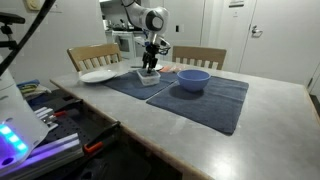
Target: Pour the things in the lunchbox into the bowl
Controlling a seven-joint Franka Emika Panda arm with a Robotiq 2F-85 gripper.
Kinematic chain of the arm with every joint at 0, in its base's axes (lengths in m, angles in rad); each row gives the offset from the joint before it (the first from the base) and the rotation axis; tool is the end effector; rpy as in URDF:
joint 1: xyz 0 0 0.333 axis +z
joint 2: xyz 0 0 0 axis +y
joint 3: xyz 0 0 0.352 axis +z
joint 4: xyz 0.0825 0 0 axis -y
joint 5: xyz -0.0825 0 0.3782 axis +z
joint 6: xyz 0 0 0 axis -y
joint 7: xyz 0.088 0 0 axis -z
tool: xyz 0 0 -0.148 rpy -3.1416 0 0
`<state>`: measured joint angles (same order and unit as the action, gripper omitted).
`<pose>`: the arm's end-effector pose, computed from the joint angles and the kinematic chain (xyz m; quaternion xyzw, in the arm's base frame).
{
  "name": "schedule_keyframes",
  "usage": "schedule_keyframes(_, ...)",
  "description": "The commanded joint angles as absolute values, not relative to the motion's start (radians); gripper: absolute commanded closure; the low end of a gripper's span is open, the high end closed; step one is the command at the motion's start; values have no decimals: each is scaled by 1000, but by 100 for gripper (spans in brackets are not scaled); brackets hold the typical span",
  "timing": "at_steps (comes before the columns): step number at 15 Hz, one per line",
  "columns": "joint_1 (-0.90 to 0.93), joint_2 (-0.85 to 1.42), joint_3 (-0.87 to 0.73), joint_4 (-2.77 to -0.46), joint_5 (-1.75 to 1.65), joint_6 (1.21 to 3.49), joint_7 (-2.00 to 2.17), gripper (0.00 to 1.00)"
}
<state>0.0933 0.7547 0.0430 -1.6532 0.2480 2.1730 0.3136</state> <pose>0.6606 0.1062 0.1452 -0.9721 0.1723 0.1378 0.0795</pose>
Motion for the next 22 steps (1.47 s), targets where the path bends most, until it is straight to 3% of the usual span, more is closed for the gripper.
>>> schedule_keyframes(1,76,770,50,-1630,275,2157,315,55)
schedule_keyframes(6,62,761,53,-1636,286,2126,311,90)
schedule_keyframes(8,57,757,55,-1639,291,2101,308,99)
schedule_keyframes(22,98,736,18,-1551,194,1811,338,98)
